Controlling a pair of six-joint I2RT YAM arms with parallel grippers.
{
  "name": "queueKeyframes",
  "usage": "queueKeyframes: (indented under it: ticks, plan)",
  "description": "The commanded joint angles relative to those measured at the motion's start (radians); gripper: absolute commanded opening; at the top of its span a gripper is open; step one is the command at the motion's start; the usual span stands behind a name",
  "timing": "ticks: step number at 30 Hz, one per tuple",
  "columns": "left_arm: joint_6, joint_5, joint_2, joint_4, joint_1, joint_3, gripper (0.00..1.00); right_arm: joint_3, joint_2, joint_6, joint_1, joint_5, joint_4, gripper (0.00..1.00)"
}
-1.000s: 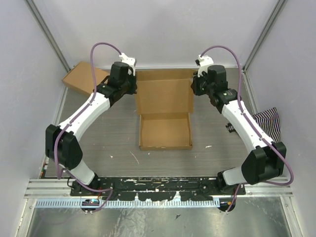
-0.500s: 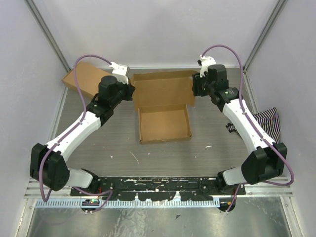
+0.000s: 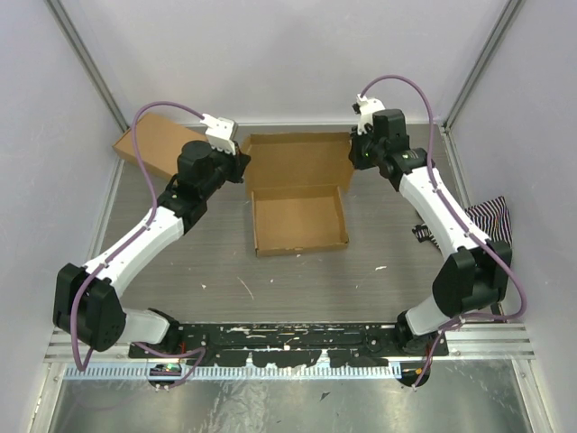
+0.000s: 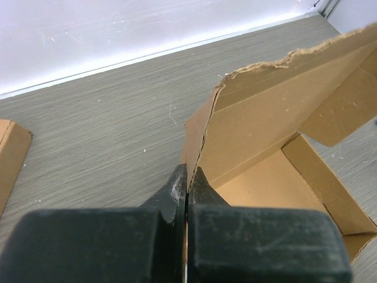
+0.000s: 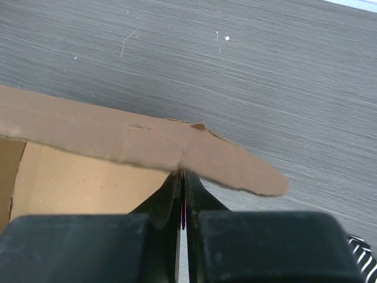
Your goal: Fold the paper box
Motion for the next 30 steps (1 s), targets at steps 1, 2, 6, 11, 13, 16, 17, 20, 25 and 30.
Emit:
queueKeyframes:
  ticks: [1,2,6,11,13,16,17,20,25,30]
  plan:
    - [-0.017,0.0,0.008,0.059,0.0,0.015,0.0,0.08,0.034,0.049,-0.003,-0.035,-0.014,0.04]
    - [-0.026,-0.007,0.016,0.05,-0.001,0.025,0.0,0.086,0.041,0.063,-0.003,-0.035,-0.019,0.03]
    - [-0.073,-0.023,0.051,0.028,-0.006,0.063,0.0,0.098,0.061,0.142,-0.003,-0.021,-0.003,0.01]
    - [-0.131,-0.064,0.095,0.014,-0.014,0.116,0.0,0.048,0.026,0.204,0.011,0.033,0.107,0.01]
    - [-0.153,-0.076,0.12,-0.002,-0.014,0.155,0.0,0.024,0.005,0.212,0.015,0.052,0.162,0.01]
    - [-0.176,-0.08,0.164,-0.024,-0.018,0.212,0.0,0.009,-0.016,0.221,0.025,0.076,0.224,0.01]
    - [-0.184,-0.083,0.177,-0.028,-0.018,0.23,0.0,0.004,-0.019,0.223,0.028,0.089,0.245,0.01]
    - [-0.195,-0.1,0.222,-0.033,-0.022,0.285,0.0,-0.004,-0.019,0.221,0.039,0.124,0.306,0.01]
    - [-0.175,-0.122,0.292,-0.029,-0.025,0.349,0.0,-0.029,0.001,0.216,0.049,0.167,0.41,0.01]
    - [-0.185,-0.145,0.317,0.03,-0.027,0.307,0.0,-0.138,0.004,0.206,0.07,0.214,0.578,0.01]
